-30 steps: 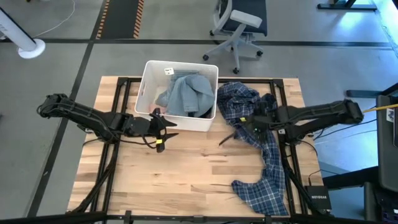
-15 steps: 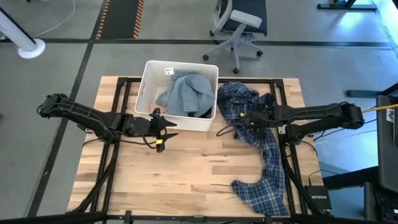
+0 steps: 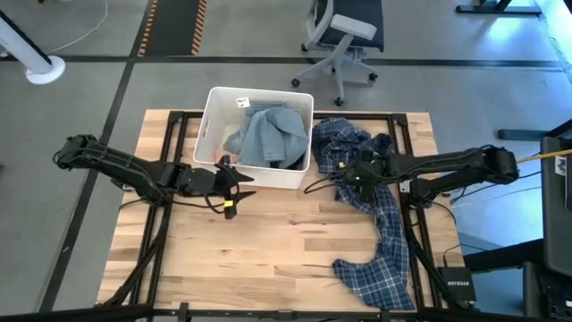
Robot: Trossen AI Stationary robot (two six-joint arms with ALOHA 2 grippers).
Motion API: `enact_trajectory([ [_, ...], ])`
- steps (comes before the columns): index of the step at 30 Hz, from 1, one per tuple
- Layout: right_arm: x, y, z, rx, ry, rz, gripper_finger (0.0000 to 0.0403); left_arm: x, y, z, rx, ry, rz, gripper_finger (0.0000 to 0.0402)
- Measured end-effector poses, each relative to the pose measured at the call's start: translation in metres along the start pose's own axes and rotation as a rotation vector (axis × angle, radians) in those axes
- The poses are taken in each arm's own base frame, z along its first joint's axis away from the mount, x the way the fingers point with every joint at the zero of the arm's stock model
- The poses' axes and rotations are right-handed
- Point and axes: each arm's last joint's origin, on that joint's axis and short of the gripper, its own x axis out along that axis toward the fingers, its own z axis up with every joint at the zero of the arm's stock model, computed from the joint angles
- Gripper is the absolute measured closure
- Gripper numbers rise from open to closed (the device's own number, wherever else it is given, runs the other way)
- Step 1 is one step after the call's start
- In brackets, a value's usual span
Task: Sort clothes
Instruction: Put the blue patterned pants to the top right of the table
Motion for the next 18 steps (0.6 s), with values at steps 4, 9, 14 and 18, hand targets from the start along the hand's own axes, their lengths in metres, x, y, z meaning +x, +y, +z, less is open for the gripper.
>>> enact_trajectory([
  [4,0.016,0.005,-0.001,-0.039,0.050,0.030,0.0246,0.000,0.000,0.000,0.001,0.002,0.000,0.0219],
  [9,0.027,0.009,0.000,-0.068,0.081,0.073,0.0319,0.000,0.000,0.000,0.007,0.003,0.000,0.0219],
  [14,0.028,0.019,0.004,-0.098,0.050,0.155,0.0390,0.000,0.000,0.000,0.009,0.003,0.000,0.0219],
  [18,0.021,0.038,0.010,-0.127,-0.015,0.239,0.0373,0.000,0.000,0.000,0.009,0.002,0.000,0.0219],
])
